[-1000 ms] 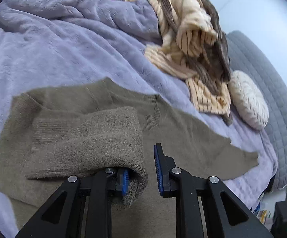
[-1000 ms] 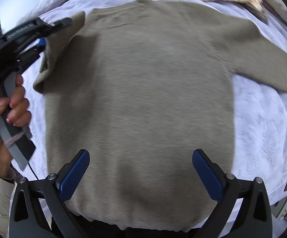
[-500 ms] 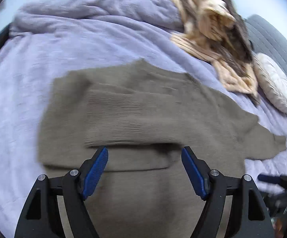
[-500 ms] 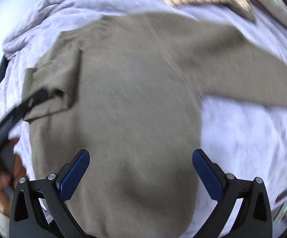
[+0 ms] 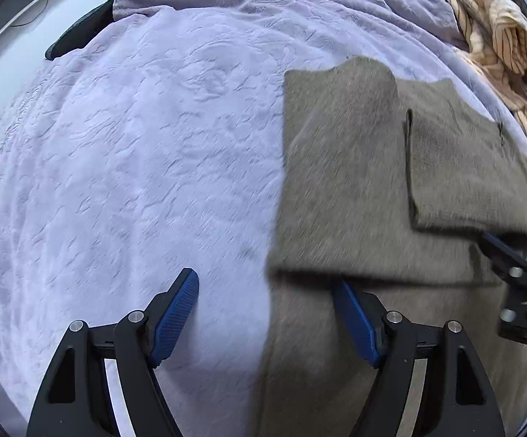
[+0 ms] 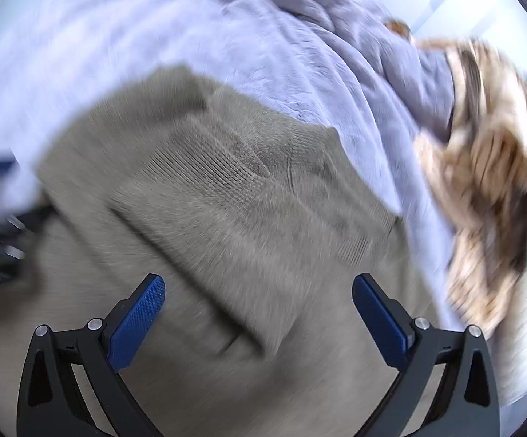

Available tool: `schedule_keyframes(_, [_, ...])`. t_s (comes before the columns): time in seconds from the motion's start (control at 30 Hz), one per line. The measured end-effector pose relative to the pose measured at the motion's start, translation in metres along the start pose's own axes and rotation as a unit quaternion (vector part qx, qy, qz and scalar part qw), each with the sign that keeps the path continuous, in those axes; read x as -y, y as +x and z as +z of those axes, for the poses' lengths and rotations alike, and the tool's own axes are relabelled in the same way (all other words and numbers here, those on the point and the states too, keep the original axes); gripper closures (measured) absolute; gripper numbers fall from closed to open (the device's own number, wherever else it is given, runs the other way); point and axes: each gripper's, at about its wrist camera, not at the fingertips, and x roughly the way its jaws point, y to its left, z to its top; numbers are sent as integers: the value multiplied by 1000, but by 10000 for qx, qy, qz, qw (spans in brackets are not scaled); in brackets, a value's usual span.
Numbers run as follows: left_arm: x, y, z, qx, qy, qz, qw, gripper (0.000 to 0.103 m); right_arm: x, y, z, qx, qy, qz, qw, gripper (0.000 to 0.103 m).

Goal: Fold small clothes

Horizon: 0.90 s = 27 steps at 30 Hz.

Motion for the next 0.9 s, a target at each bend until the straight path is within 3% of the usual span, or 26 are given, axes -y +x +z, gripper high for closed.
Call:
schedule_keyframes(0.03, [2,3,2,20,-57,31,10000,26,-3,5,2,-53,-110,-124,9998,28])
schedule_keyframes(0.07, [4,6,4,18,-139,60,9999,26,-1,7,3,-85,-116,-120,9998,75])
schedule_keyframes(0.1, [5,8,5,22,-226,62,9997,26,8,7,4,-108,131,114,9998,89])
schedule_keyframes(0.2, [4,10,6,50,-315,30,9995,26,58,-8,-3,163,1493,557,9871,90])
schedule_keyframes(0.27, [4,9,7,65,-293,11,9995,26,103,-14,-27,382,2715,1159,9547,89])
schedule_keyframes(0.4, [3,11,7,42,-291,18,9996,25,169,18,-107,77,4701,1778,8645,87])
schedule_keyframes(0.5, [3,11,9,35,-330,103,9994,20,189,64,-172,-439,5832,2537,7704,80])
schedule_keyframes(0.53, [3,12,9,31,-343,113,9993,20,189,71,-189,-409,6055,2905,7398,72])
schedule_keyframes(0.57, [3,12,9,35,-338,129,9993,20,189,71,-199,-290,6177,3150,7200,56])
schedule_keyframes(0.6, [4,12,9,37,-322,152,9994,20,191,69,-204,-146,6220,3325,7088,47])
schedule_keyframes(0.63, [5,13,10,34,-305,176,9994,20,190,65,-202,-65,6193,3391,7082,31])
schedule_keyframes(0.67, [6,13,10,28,-293,197,9994,20,190,63,-200,-9,6151,3423,7102,24])
schedule_keyframes(0.73, [8,14,10,4,-289,236,9993,20,190,62,-189,-15,6070,3424,7171,23])
schedule_keyframes(0.8, [8,13,11,-11,-311,260,9992,20,192,69,-181,-167,6146,3375,7128,24])
schedule_keyframes(0.83, [9,11,11,4,-351,266,9990,20,193,74,-182,-285,6262,3353,7033,36])
schedule_keyframes(0.87, [8,9,11,37,-397,274,9988,20,195,79,-179,-382,6327,3321,6986,78])
schedule_keyframes(0.9, [6,9,10,76,-462,308,9984,20,198,79,-173,-465,6304,3287,7017,93])
